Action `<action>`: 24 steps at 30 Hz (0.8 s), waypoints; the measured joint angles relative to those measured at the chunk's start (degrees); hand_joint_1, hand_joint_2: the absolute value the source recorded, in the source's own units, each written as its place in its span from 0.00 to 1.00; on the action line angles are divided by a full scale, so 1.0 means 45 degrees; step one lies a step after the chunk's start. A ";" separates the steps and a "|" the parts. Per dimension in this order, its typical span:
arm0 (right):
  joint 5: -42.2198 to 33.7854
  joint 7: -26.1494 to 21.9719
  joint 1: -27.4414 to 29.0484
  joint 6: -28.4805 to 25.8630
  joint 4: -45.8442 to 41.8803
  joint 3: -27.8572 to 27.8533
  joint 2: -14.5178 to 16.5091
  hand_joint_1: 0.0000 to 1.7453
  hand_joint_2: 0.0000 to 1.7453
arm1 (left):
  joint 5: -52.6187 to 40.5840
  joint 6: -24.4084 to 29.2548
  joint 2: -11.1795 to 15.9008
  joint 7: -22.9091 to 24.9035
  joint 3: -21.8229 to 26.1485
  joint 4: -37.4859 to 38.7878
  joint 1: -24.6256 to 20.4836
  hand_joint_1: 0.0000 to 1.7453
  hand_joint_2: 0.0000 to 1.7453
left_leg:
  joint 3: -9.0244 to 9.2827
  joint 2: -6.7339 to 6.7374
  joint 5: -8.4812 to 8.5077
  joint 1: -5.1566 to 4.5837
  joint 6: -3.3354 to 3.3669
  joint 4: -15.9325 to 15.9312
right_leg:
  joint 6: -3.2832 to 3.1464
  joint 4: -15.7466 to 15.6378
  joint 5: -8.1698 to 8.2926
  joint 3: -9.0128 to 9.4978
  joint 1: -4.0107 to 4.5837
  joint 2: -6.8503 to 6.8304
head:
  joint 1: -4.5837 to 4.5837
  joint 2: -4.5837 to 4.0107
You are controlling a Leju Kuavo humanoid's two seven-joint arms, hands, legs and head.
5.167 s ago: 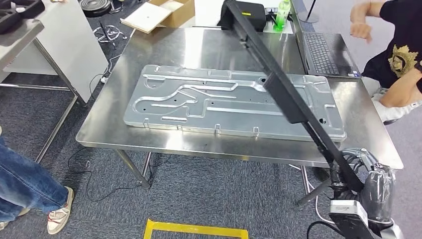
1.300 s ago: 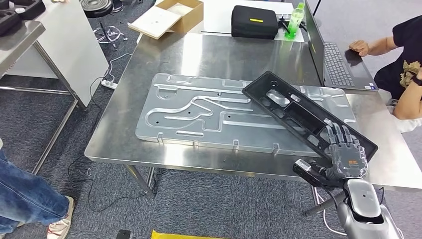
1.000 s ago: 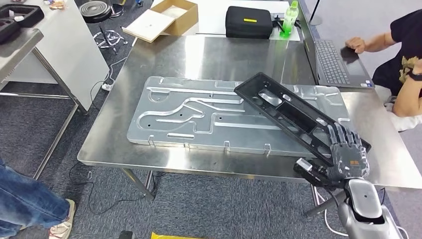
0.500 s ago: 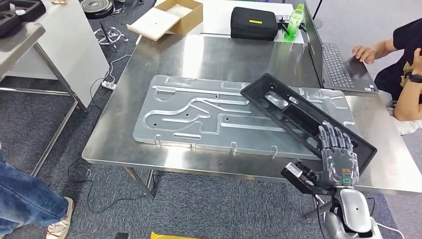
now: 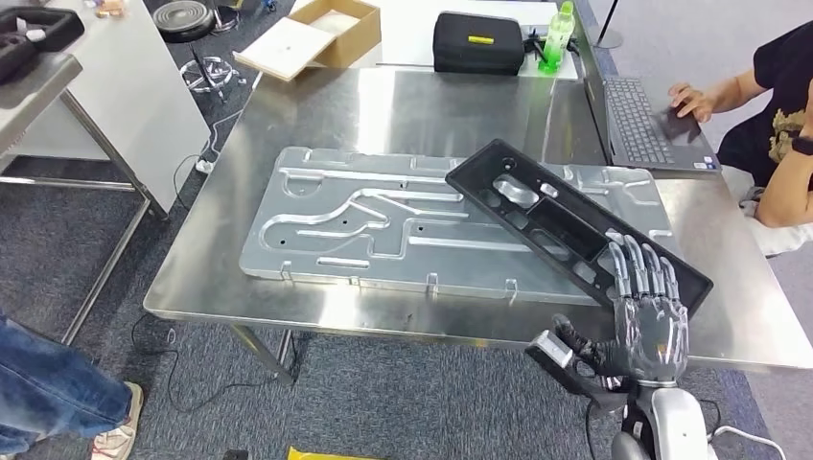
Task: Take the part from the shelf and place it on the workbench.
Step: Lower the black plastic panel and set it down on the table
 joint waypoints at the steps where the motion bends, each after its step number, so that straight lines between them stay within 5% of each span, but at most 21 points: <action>1: 0.0141 -0.0075 0.0220 -0.0288 -0.0372 0.0125 0.0115 0.00 0.00 | 0.0040 0.0013 0.0000 -0.0011 0.0028 0.0000 0.0023 0.00 1.00 | -0.0346 0.0005 -0.0423 0.0008 -0.0031 0.0790 | -0.0059 -0.0001 -0.0012 0.0012 0.0029 -0.0020 | 0.0002 0.0000; 3: 0.0328 -0.0149 0.0735 -0.0756 -0.1112 0.0372 0.0335 0.00 0.00 | 0.0134 0.0040 0.0000 -0.0028 0.0095 0.0000 0.0099 0.00 1.00 | -0.0980 0.0004 -0.0941 0.0018 -0.0063 0.2162 | -0.0136 0.0019 -0.0038 0.0019 0.0079 -0.0045 | 0.0002 0.0000; 5: 0.0406 -0.0183 0.1267 -0.1217 -0.1847 0.0567 0.0525 0.00 0.00 | 0.0263 0.0063 0.0000 -0.0037 0.0192 0.0000 0.0178 0.00 0.50 | -0.0933 0.0005 -0.0603 0.0022 -0.0045 0.2066 | -0.0152 0.0048 -0.0075 0.0038 0.0103 -0.0036 | 0.0001 0.0000; 7: 0.0414 -0.0298 0.1738 -0.1615 -0.2577 0.0679 0.0690 0.00 0.00 | 0.0378 0.0092 0.0000 -0.0054 0.0299 0.0000 0.0215 0.00 0.00 | -0.0208 0.0005 0.0187 0.0019 0.0032 0.0565 | -0.0111 0.0087 -0.0126 0.0073 0.0115 -0.0018 | 0.0002 0.0000; 9: 0.0260 -0.0823 0.2167 -0.1821 -0.3386 0.0706 0.0961 0.00 0.00 | 0.0452 0.0140 -0.0002 -0.0077 0.0403 0.0000 0.0225 0.00 0.00 | 0.0391 -0.0001 0.0563 -0.0011 0.0113 -0.0683 | -0.0008 0.0154 -0.0182 0.0067 0.0154 0.0007 | 0.0008 0.0000; 14: -0.0840 -0.3211 0.2981 -0.1911 -0.5141 0.0323 0.2342 0.00 0.00 | 0.0607 0.0186 -0.0018 -0.0103 0.0653 0.0000 0.0297 0.00 0.00 | 0.0594 0.0016 0.0688 -0.0023 0.0423 -0.1164 | 0.0281 0.0433 -0.0419 -0.0039 0.0121 0.0052 | 0.0006 0.0000; 17: -0.2489 -0.5621 0.3394 -0.1924 -0.5881 -0.0487 0.3509 0.00 0.00 | 0.0669 0.0223 -0.0040 -0.0109 0.0777 0.0000 0.0280 0.00 0.00 | 0.0623 0.0034 0.0750 -0.0019 0.0550 -0.1259 | 0.0394 0.2338 -0.1522 -0.0882 0.0081 0.0064 | 0.0013 0.0000; 19: -0.3648 -0.6699 0.3649 -0.1925 -0.6374 -0.1205 0.4364 0.00 0.00 | 0.0684 0.0263 -0.0053 -0.0106 0.0879 0.0000 0.0298 0.00 0.00 | 0.0618 0.0036 0.0746 -0.0029 0.0558 -0.1244 | 0.0444 0.3296 -0.1802 -0.1330 0.0043 0.0060 | 0.0012 0.0000; 20: -0.4135 -0.6867 0.3737 -0.1925 -0.6653 -0.1567 0.4656 0.00 0.00 | 0.0693 0.0283 -0.0064 -0.0105 0.0924 0.0000 0.0306 0.00 0.00 | 0.0618 0.0037 0.0739 -0.0028 0.0551 -0.1228 | 0.0454 0.3145 -0.1590 -0.1249 0.0025 0.0057 | 0.0012 0.0000; 24: -0.5499 -0.6737 0.3828 -0.1929 -0.7859 -0.3003 0.5292 0.00 0.00 | 0.0716 0.0350 -0.0118 -0.0094 0.1048 0.0000 0.0305 0.00 0.00 | 0.0629 0.0031 0.0670 -0.0053 0.0421 -0.1135 | 0.0318 0.0389 -0.0362 0.0171 0.0070 0.0045 | 0.0011 0.0000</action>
